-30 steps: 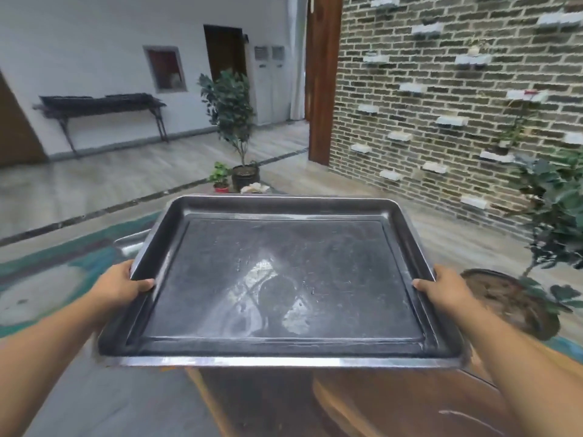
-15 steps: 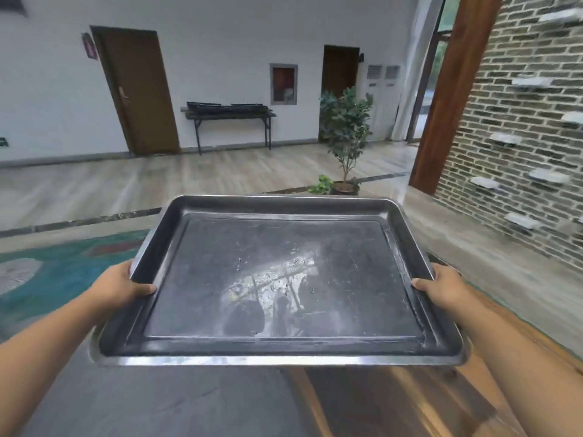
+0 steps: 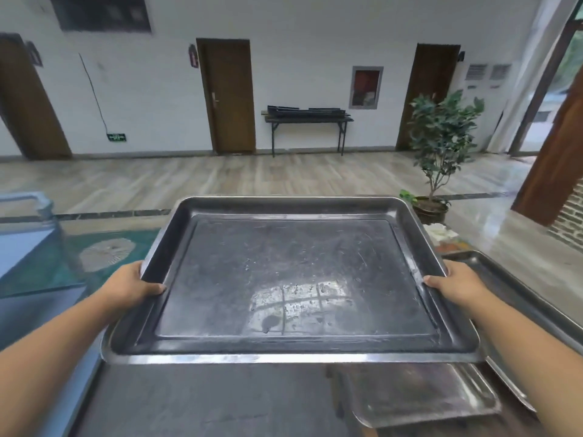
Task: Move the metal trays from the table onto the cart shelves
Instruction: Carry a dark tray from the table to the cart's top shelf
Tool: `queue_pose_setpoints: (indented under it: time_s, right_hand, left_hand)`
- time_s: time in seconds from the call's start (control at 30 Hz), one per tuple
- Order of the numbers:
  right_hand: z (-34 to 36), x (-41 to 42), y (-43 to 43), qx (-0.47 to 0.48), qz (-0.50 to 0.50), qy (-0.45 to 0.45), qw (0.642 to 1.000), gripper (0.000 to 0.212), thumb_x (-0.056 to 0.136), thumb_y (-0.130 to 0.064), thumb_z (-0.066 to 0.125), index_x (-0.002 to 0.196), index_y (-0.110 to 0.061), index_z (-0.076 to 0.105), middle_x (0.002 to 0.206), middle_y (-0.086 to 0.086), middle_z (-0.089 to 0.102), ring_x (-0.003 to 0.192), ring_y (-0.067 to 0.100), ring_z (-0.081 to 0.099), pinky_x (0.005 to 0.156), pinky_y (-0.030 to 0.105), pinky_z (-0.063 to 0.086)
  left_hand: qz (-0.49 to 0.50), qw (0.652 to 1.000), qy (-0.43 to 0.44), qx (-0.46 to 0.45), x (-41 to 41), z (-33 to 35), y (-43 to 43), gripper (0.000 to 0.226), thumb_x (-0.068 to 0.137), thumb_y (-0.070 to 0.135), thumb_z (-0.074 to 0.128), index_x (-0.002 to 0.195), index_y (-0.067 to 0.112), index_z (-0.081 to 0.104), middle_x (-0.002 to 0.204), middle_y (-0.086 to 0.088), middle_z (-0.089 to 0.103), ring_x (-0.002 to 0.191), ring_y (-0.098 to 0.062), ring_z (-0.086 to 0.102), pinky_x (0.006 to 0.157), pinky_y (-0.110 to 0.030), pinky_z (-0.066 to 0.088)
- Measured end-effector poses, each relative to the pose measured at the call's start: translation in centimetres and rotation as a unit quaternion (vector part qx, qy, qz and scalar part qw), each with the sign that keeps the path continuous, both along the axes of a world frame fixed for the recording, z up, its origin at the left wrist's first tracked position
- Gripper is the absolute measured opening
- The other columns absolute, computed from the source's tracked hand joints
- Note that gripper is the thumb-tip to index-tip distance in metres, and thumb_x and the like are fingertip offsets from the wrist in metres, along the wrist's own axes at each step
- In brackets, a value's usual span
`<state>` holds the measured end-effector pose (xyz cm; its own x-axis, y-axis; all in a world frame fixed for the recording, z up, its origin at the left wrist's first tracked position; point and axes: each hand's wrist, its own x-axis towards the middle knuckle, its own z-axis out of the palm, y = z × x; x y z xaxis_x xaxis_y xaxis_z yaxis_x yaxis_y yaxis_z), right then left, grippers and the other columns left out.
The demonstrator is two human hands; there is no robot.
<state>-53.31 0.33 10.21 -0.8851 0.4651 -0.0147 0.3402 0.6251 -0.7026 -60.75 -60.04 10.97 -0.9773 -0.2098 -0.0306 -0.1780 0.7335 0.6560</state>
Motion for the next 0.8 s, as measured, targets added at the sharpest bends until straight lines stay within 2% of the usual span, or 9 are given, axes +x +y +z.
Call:
queue_pose_setpoints:
  time_s: [0.13, 0.23, 0.33, 0.4, 0.5, 0.67, 0.73, 0.8]
  right_hand:
    - [0.0, -8.1, 0.8, -0.002, 0.019, 0.021, 1.0, 0.011, 0.08, -0.018, 0.075, 0.084, -0.016, 0.065, 0.081, 0.008, 0.069, 0.076, 0.027, 0.063, 0.068, 0.032, 0.044]
    - [0.0, -13.4, 1.4, -0.005, 0.023, 0.012, 1.0, 0.013, 0.081, -0.019, 0.075, 0.075, -0.018, 0.064, 0.073, 0.004, 0.067, 0.069, 0.025, 0.062, 0.064, 0.031, 0.043]
    - [0.1, -18.0, 1.3, 0.003, 0.036, -0.002, 0.999, 0.015, 0.08, -0.02, 0.075, 0.073, -0.021, 0.062, 0.072, 0.002, 0.066, 0.065, 0.018, 0.058, 0.059, 0.029, 0.04]
    - [0.0, -21.0, 1.1, 0.001, 0.043, -0.007, 0.999, 0.013, 0.08, -0.02, 0.075, 0.076, -0.022, 0.063, 0.079, 0.008, 0.069, 0.07, 0.023, 0.06, 0.065, 0.032, 0.042]
    - [-0.3, -24.9, 0.2, -0.006, 0.045, -0.016, 0.999, 0.01, 0.079, -0.02, 0.076, 0.079, -0.021, 0.066, 0.08, 0.009, 0.071, 0.078, 0.03, 0.066, 0.074, 0.036, 0.05]
    - [-1.2, -31.3, -2.8, -0.016, 0.056, -0.024, 0.998, 0.009, 0.081, -0.021, 0.075, 0.085, -0.018, 0.068, 0.079, 0.006, 0.073, 0.076, 0.029, 0.069, 0.082, 0.042, 0.055]
    - [-1.6, -33.8, -5.0, -0.021, 0.059, -0.027, 0.998, 0.008, 0.081, -0.019, 0.075, 0.086, -0.018, 0.069, 0.076, 0.002, 0.072, 0.072, 0.025, 0.068, 0.079, 0.039, 0.054]
    - [-1.7, -36.8, -7.5, -0.017, 0.065, -0.025, 0.997, 0.009, 0.081, -0.014, 0.076, 0.079, -0.018, 0.068, 0.074, 0.004, 0.072, 0.068, 0.023, 0.066, 0.074, 0.035, 0.052]
  left_hand:
    - [0.026, 0.999, 0.017, -0.007, -5.7, 0.1, 0.5, 0.029, 0.072, 0.013, 0.084, 0.093, 0.013, 0.064, 0.082, -0.007, 0.067, 0.064, -0.014, 0.059, 0.057, -0.03, 0.041]
    - [0.04, 0.999, 0.021, -0.01, -9.8, 0.6, 1.0, 0.029, 0.071, 0.011, 0.084, 0.092, 0.01, 0.064, 0.084, -0.01, 0.068, 0.064, -0.015, 0.059, 0.056, -0.03, 0.042]
    - [0.043, 0.999, 0.014, -0.02, -13.1, 0.7, 1.1, 0.031, 0.071, 0.01, 0.084, 0.095, 0.01, 0.064, 0.087, -0.011, 0.068, 0.069, -0.023, 0.062, 0.065, -0.034, 0.044]
    - [0.045, 0.999, 0.008, -0.024, -15.1, 0.6, 0.8, 0.03, 0.072, 0.01, 0.084, 0.095, 0.009, 0.065, 0.086, -0.011, 0.068, 0.07, -0.025, 0.062, 0.066, -0.034, 0.044]
    - [0.05, 0.999, 0.006, -0.019, -17.9, 0.3, -0.1, 0.028, 0.072, 0.009, 0.084, 0.092, 0.009, 0.064, 0.084, -0.011, 0.068, 0.063, -0.017, 0.06, 0.06, -0.032, 0.043]
    - [0.065, 0.998, -0.008, -0.004, -22.6, -1.3, -3.3, 0.028, 0.073, 0.01, 0.083, 0.093, 0.008, 0.064, 0.084, -0.012, 0.068, 0.064, -0.02, 0.061, 0.065, -0.034, 0.045]
    - [0.069, 0.998, -0.014, 0.002, -24.8, -2.0, -5.2, 0.027, 0.074, 0.01, 0.083, 0.093, 0.008, 0.064, 0.083, -0.011, 0.068, 0.065, -0.02, 0.061, 0.067, -0.034, 0.045]
    - [0.07, 0.997, -0.018, 0.008, -27.3, -2.7, -7.5, 0.027, 0.074, 0.011, 0.083, 0.093, 0.009, 0.064, 0.084, -0.011, 0.069, 0.066, -0.02, 0.062, 0.067, -0.034, 0.046]
